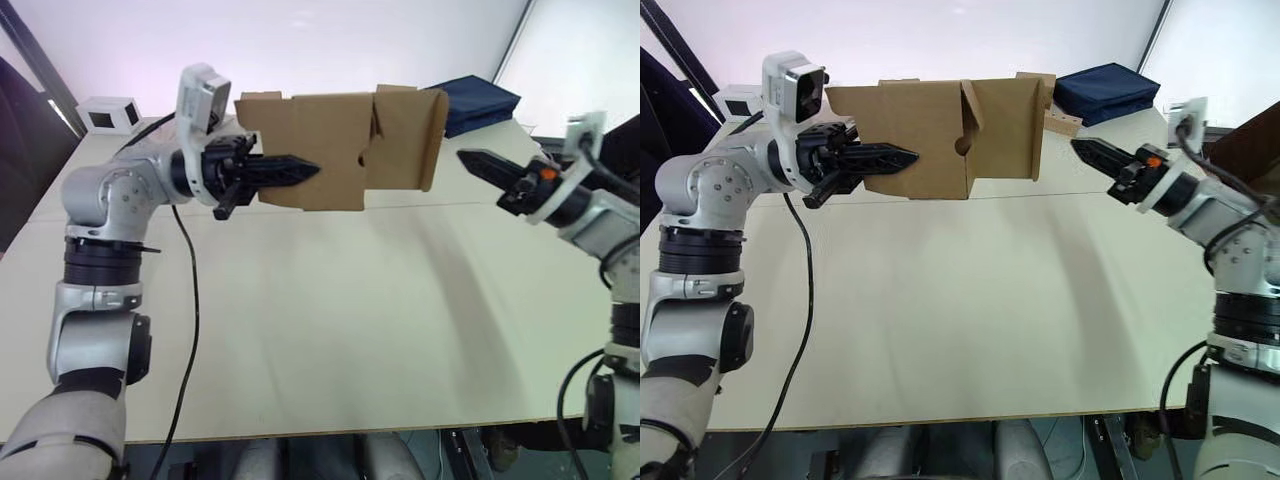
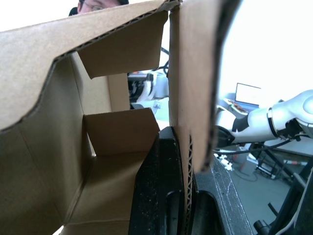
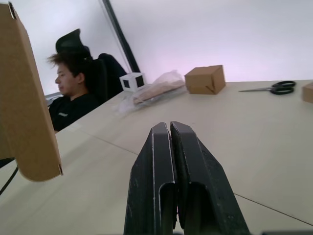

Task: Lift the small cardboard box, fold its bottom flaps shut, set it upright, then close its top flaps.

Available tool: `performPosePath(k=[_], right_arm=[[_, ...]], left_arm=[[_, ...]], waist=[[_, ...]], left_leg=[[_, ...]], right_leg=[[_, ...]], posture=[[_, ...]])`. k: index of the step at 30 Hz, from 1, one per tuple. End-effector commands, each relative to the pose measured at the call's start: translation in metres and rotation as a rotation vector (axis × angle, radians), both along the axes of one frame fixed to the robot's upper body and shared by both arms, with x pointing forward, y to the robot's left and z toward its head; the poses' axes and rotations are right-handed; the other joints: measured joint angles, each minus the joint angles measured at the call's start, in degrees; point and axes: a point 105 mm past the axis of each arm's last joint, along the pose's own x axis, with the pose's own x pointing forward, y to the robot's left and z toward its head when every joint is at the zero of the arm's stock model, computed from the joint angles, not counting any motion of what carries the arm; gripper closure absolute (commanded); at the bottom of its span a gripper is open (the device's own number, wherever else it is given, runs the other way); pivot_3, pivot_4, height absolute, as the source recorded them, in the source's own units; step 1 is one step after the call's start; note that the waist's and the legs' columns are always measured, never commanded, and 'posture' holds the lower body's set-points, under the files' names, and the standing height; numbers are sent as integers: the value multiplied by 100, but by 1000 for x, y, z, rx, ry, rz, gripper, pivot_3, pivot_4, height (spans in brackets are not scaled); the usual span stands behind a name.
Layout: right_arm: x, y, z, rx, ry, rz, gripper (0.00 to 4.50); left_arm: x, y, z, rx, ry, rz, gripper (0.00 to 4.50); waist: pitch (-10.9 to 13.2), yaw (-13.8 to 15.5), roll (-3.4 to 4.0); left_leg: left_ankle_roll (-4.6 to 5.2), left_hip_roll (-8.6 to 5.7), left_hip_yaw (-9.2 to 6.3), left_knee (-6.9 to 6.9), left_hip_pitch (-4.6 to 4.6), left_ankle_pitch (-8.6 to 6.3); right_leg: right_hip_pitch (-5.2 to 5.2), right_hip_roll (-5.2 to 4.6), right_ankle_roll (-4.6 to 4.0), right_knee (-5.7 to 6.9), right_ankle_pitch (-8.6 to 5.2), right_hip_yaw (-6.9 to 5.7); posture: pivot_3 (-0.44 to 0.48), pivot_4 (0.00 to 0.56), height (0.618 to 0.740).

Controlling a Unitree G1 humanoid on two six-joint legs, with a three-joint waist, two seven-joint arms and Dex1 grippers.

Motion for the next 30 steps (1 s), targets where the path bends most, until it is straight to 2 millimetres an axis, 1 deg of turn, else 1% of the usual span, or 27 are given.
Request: performPosePath(k=[1,4,7,8,9,11,12,16,19,21,24,25,30], right_arm=[[-11,18,24,94,-62,132,4443],[-19,22,32,189,-60,204,4443],[-16,21,28,210,-45,182,3710],[-15,19,26,214,-35,170,3369],[-14,16,24,228,-30,153,2899],[-13,11,23,266,-18,145,2899],[-15,10,24,297,-6,168,2899],[-24,11,23,362,27,238,2899],[-27,13,22,401,42,262,2899],[-26,12,20,413,45,248,2899],[-26,13,17,413,51,241,3644],[-27,13,17,417,54,245,4070],[-31,12,19,458,55,276,4070]], left_arm=[[-8,-2,11,-11,-51,-25,4500],[-8,-1,13,-15,-52,-22,4500],[-7,-1,14,-16,-55,-20,4500],[-7,-1,14,-16,-56,-20,4500],[-7,-1,15,-18,-56,-20,4500],[-7,-1,16,-19,-56,-20,4500],[-6,-1,16,-21,-55,-19,4500],[-6,0,17,-29,-52,-19,4500],[-5,0,17,-32,-49,-17,4500],[-5,0,16,-33,-47,-14,4500],[-5,0,16,-33,-46,-13,4500],[-5,0,16,-34,-46,-12,4500],[-5,0,18,-35,-48,-9,4500]], waist=[[0,5,0],[0,25,0],[0,52,0],[0,52,0],[0,47,0],[0,41,0],[0,39,0],[0,14,0],[0,7,0],[0,4,0],[1,5,0],[0,5,0],[1,7,1]], left_leg=[[0,0,-2,0,0,0],[-3,-1,-3,1,-1,2],[-3,-4,-5,2,-1,2],[-3,-4,-4,3,-1,2],[-3,-5,-4,2,-1,2],[-3,-4,-4,2,-1,2],[-3,-3,-5,1,-1,2],[-3,-3,-4,1,-1,2],[-3,-3,-4,1,-1,2],[-3,-3,-5,1,-1,1],[-3,-3,-4,1,-1,2],[-3,-3,-4,1,-1,1],[-3,-3,-4,1,-1,2]], right_leg=[[1,0,0,0,0,-1],[2,-3,0,-1,0,-1],[5,-6,0,0,0,-3],[4,-6,0,-1,0,-2],[4,-6,0,0,0,-2],[3,-4,0,1,0,-2],[3,-2,0,1,0,-2],[3,-3,0,1,0,-2],[3,-3,0,2,0,-2],[2,-1,0,2,0,-2],[2,-2,0,3,0,-2],[2,-2,0,2,0,-1],[2,-2,0,3,0,-2]], posture=[[0,150,740],[0,150,740],[0,150,740],[0,150,740],[0,150,740],[0,150,740],[0,150,740],[0,150,740],[0,150,740],[0,150,740],[0,150,740],[0,150,740],[0,150,740]])
